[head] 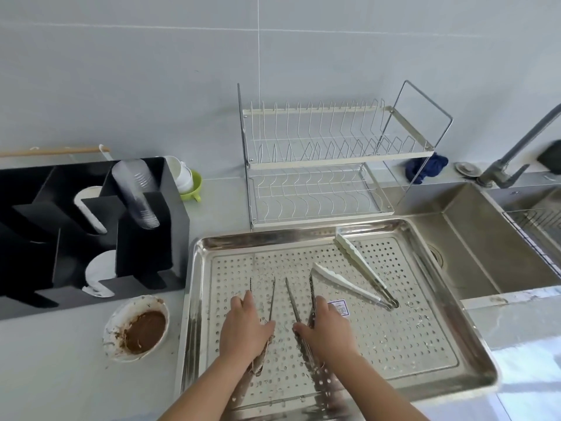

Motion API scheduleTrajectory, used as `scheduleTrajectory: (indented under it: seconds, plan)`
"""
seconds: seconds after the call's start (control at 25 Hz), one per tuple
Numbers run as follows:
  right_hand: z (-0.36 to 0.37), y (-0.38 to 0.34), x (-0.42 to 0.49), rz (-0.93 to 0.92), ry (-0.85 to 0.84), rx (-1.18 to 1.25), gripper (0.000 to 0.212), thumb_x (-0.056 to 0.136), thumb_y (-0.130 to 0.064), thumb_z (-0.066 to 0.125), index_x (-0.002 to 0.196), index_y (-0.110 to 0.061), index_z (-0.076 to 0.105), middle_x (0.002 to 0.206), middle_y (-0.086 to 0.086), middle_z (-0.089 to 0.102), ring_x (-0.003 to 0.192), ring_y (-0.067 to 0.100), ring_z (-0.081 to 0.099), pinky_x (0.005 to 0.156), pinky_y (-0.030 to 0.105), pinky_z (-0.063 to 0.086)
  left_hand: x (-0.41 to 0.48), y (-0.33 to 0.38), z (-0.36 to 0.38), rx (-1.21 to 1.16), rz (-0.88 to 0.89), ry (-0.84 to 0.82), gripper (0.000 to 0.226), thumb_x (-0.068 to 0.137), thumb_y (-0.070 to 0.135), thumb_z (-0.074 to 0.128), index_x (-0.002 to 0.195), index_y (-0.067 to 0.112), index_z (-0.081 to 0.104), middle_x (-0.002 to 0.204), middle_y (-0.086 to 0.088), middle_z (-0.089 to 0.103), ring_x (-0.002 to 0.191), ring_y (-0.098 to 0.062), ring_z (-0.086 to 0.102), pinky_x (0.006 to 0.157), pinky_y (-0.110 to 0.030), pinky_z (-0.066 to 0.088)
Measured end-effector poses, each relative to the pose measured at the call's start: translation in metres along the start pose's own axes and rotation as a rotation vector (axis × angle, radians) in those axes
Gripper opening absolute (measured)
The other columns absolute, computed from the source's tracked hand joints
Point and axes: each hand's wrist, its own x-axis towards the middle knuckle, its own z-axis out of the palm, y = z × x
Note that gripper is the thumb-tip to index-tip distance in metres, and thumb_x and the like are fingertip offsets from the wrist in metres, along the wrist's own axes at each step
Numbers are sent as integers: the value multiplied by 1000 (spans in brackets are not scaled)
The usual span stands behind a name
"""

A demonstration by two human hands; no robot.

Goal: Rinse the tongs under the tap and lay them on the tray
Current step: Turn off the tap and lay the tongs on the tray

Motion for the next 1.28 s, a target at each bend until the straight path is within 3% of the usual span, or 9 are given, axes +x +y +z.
scheduleTrajectory:
  seconds: [0.2,0.56,1.0,1.28]
  plan:
    - [0,-2,4,-33,-11,-14,64,87,-63,63,130,-20,42,117,1,61,96,23,67,66,29,50,0,3,2,-19,-35,0,91,86,53,67,155,12,23,142,-10,43,83,-11,55,62,-16,40]
    - [1,-3,6,-56,-18,-17,65,87,-64,62,131,-20,40,115,3,59,96,26,66,63,30,45,-3,5,4,-44,-64,-6,93,86,56,67,155,12,24,146,-11,42,109,-20,63,75,-22,49]
    - [0,-4,4,-59,-20,-15,69,88,-63,62,136,-19,39,119,5,60,101,28,67,65,30,45,-5,7,3,-47,-86,14,90,84,58,67,152,12,29,142,-9,48,108,-20,64,68,-20,42]
    - [-2,-4,4,-48,-26,-20,72,88,-65,61,138,-19,37,121,4,60,100,27,67,65,31,47,-5,7,2,-56,-90,9,93,85,59,66,154,12,26,147,-10,45,116,-22,62,77,-24,48]
